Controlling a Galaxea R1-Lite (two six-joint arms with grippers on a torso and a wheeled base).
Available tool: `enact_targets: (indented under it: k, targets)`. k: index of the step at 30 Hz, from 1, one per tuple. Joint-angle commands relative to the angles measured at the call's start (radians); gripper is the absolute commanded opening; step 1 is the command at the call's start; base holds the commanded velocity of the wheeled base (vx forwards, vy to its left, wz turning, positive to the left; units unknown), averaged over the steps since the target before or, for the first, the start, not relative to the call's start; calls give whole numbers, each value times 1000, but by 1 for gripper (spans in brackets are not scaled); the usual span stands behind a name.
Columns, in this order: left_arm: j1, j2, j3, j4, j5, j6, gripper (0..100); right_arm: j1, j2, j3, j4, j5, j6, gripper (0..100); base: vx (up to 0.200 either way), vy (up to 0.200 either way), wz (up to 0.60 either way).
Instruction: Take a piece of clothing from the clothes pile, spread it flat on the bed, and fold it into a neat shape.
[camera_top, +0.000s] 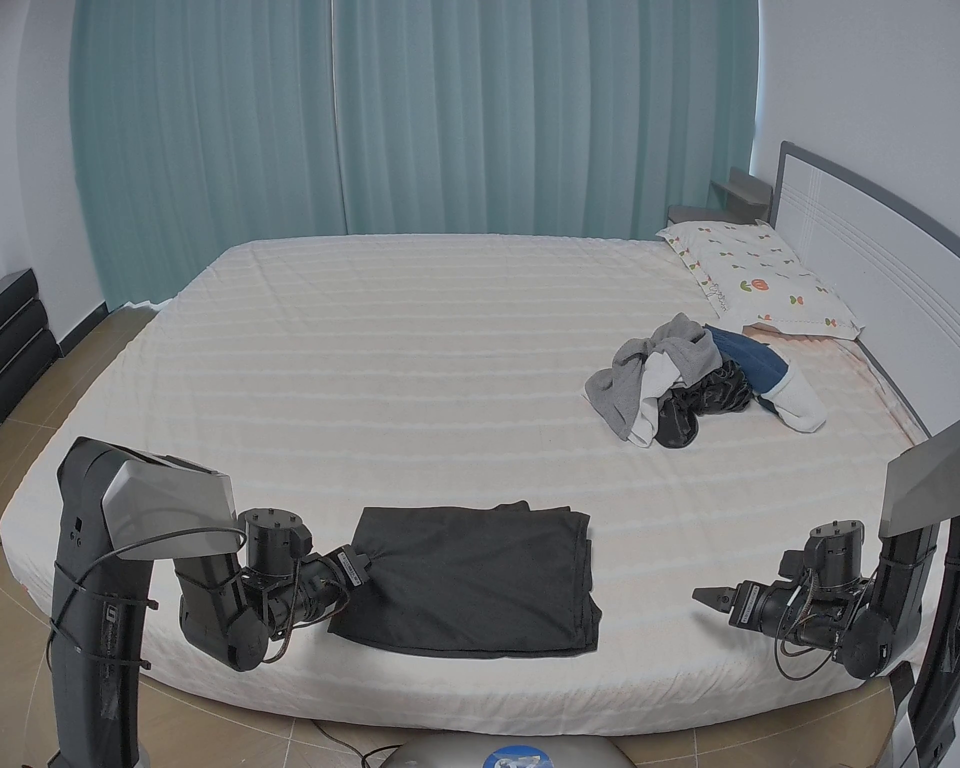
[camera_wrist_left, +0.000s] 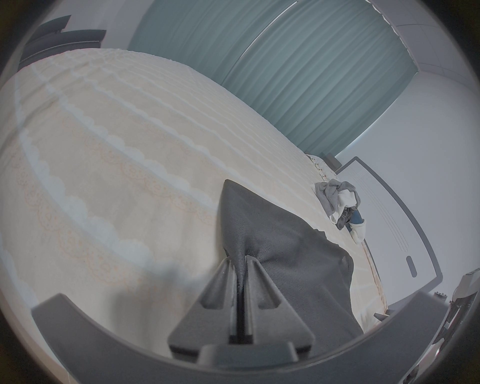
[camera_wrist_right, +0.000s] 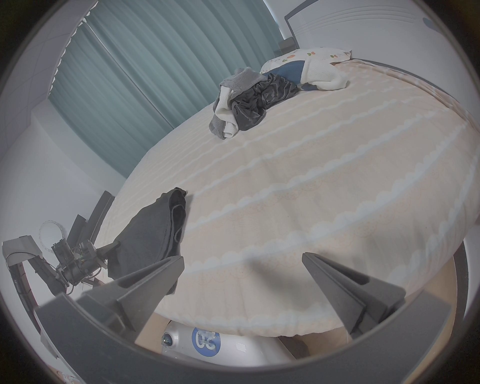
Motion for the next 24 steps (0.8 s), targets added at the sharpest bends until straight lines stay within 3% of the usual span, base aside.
enact_targets:
  k: [1,24]
  targets:
    - [-2,-2,1,-1,0,0,0,0,2,-1,0,0,0,100,0,0,0]
    - [-2,-6,24,-4,29,-3,0,0,11,-1,0,0,0,100,0,200,0]
